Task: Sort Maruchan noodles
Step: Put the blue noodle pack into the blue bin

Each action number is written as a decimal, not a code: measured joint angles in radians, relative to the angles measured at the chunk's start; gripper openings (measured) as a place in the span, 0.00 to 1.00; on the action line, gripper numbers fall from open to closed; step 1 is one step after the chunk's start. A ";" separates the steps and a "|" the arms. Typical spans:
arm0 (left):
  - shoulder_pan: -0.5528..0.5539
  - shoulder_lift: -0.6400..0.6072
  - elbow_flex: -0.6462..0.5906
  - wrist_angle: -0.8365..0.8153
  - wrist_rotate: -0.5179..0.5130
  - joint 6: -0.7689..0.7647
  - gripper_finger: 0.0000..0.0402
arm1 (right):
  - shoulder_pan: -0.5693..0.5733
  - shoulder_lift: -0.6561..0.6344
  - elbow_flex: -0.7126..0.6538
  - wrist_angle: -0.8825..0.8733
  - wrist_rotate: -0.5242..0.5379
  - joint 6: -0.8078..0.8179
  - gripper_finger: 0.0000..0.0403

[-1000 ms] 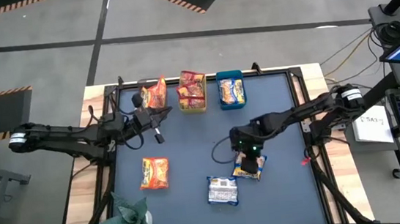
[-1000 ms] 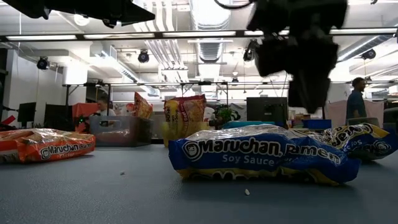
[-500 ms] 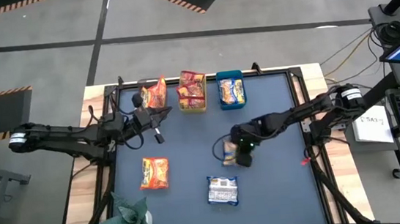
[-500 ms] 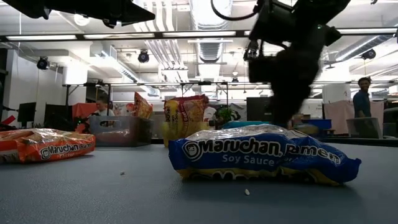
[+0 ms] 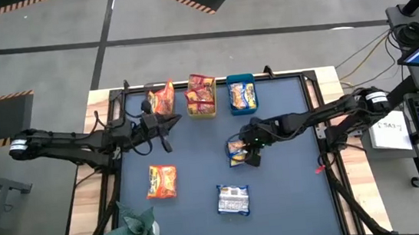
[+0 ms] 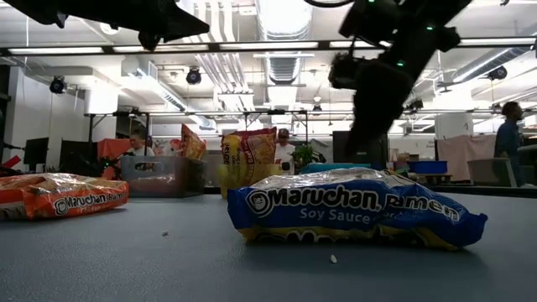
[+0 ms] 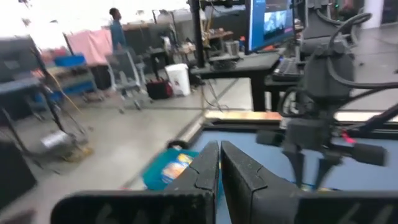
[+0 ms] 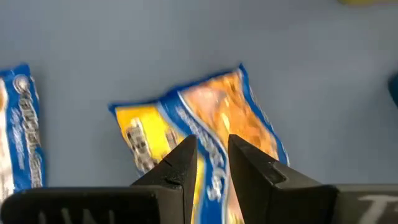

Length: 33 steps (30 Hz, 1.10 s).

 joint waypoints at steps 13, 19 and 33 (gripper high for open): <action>0.000 0.307 0.008 0.213 0.178 -0.215 0.00 | 0.000 -0.246 -0.244 0.127 0.001 0.176 0.20; 0.000 0.547 0.115 0.257 0.216 -0.242 0.00 | 0.000 -0.296 -0.253 0.128 0.001 0.217 0.20; -0.001 1.010 0.407 0.213 0.306 -0.238 0.00 | 0.000 -0.310 -0.245 0.126 0.001 0.264 0.20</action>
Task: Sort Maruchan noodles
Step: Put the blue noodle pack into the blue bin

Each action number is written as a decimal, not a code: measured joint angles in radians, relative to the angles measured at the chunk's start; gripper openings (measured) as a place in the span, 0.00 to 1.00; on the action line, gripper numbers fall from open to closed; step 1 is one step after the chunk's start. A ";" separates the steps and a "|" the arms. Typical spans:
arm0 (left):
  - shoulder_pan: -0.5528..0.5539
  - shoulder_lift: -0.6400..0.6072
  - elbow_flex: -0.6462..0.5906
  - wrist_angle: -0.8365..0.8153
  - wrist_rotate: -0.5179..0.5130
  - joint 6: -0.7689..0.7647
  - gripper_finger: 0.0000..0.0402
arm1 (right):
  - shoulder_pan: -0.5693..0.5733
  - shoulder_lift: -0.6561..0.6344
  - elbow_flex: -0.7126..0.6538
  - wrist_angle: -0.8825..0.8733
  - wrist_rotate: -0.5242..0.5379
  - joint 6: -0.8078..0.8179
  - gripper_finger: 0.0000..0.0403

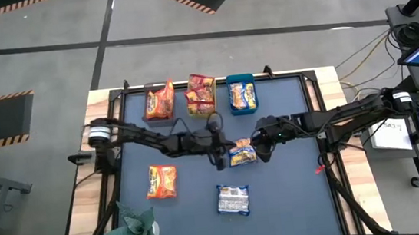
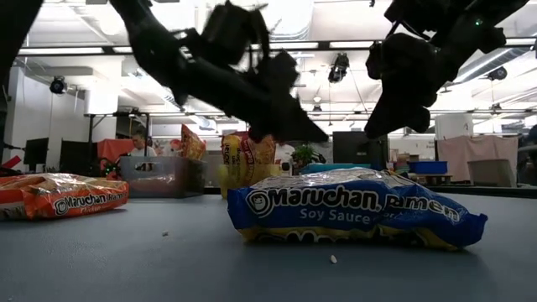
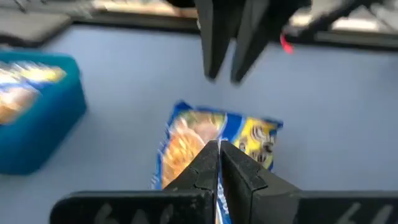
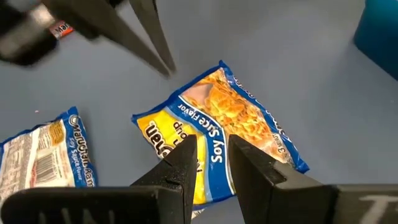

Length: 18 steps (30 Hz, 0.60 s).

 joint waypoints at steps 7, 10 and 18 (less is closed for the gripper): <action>-0.001 0.122 0.068 -0.041 0.009 -0.004 0.00 | 0.000 0.005 -0.002 -0.020 0.001 0.117 0.20; -0.001 0.145 0.073 -0.041 0.054 -0.004 0.00 | 0.000 0.005 -0.002 -0.071 -0.023 0.198 0.22; -0.003 0.162 0.061 -0.029 0.125 -0.011 0.00 | 0.000 0.007 -0.030 -0.137 -0.107 0.380 0.48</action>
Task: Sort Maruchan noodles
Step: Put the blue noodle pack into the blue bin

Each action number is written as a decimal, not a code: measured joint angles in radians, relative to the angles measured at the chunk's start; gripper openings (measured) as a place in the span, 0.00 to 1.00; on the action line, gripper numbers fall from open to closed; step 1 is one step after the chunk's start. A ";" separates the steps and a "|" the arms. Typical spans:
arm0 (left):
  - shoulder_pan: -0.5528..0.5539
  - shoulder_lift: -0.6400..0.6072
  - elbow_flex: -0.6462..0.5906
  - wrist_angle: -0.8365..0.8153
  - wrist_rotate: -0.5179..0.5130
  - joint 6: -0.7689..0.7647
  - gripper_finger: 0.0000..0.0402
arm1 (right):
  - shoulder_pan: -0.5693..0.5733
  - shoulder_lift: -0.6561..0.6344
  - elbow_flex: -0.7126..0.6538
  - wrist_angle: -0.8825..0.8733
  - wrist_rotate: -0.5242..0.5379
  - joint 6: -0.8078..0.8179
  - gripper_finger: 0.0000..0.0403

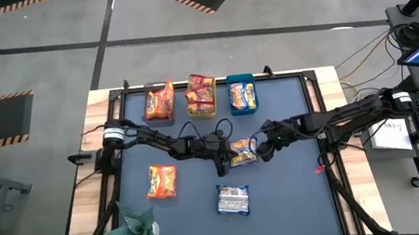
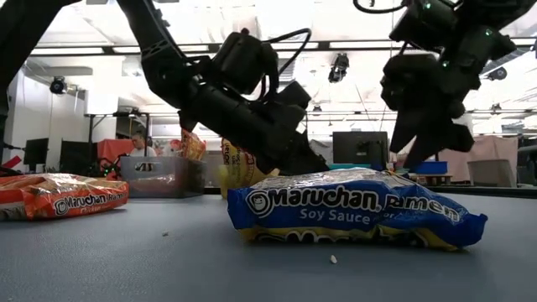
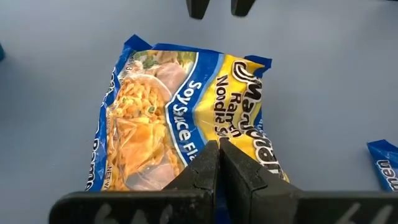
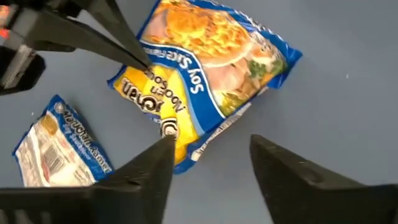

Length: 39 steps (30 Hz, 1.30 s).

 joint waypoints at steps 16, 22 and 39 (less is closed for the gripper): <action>0.000 0.006 -0.011 -0.005 -0.002 -0.001 0.00 | -0.013 0.095 -0.178 0.414 0.028 0.065 0.73; 0.000 0.007 -0.012 -0.003 -0.002 -0.004 0.00 | -0.013 0.218 -0.179 0.577 0.022 0.014 0.70; -0.001 0.007 -0.014 -0.003 0.000 -0.016 0.00 | -0.015 0.317 -0.181 0.788 -0.018 -0.028 0.41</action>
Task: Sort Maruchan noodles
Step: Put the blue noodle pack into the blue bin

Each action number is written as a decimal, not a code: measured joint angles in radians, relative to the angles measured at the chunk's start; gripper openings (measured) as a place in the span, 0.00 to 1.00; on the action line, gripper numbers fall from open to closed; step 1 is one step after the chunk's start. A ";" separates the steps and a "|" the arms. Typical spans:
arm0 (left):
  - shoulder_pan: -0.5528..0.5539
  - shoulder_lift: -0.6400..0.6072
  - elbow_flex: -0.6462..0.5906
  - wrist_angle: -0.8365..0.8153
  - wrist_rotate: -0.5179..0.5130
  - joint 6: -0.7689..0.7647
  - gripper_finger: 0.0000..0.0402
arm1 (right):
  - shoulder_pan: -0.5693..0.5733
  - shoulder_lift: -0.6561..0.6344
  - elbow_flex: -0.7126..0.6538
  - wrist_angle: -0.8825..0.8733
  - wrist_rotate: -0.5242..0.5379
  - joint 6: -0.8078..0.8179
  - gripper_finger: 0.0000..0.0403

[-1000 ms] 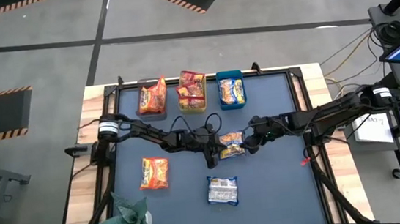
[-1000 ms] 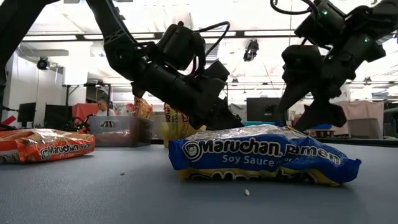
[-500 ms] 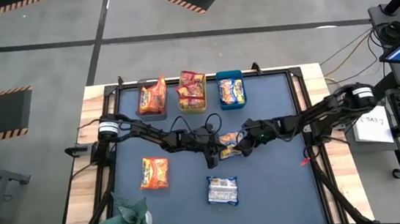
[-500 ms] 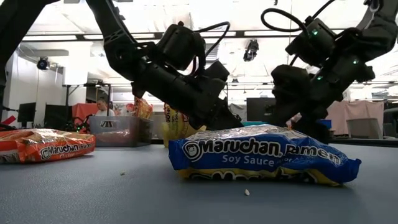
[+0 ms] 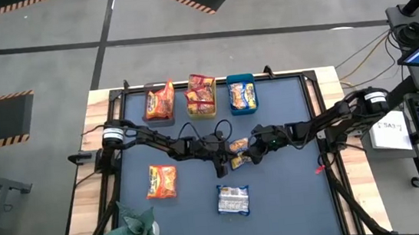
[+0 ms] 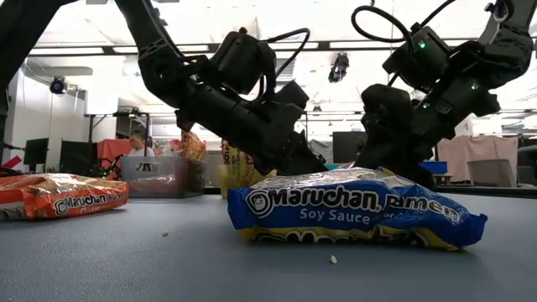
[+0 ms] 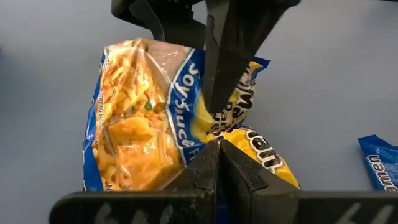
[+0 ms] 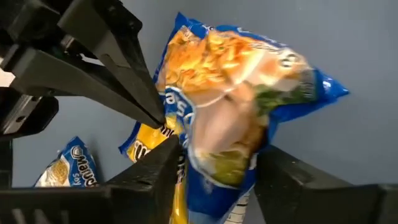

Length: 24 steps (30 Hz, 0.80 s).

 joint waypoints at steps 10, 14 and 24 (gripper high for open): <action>-0.002 -0.048 -0.008 -0.045 0.001 0.061 0.00 | -0.015 -0.058 0.002 -0.023 -0.054 -0.021 0.31; -0.002 -0.080 -0.008 -0.086 -0.006 0.086 0.00 | -0.031 -0.095 0.003 -0.032 -0.076 -0.026 0.31; -0.002 -0.273 -0.008 -0.268 -0.083 0.225 0.00 | -0.094 -0.200 0.003 -0.055 -0.121 -0.038 0.30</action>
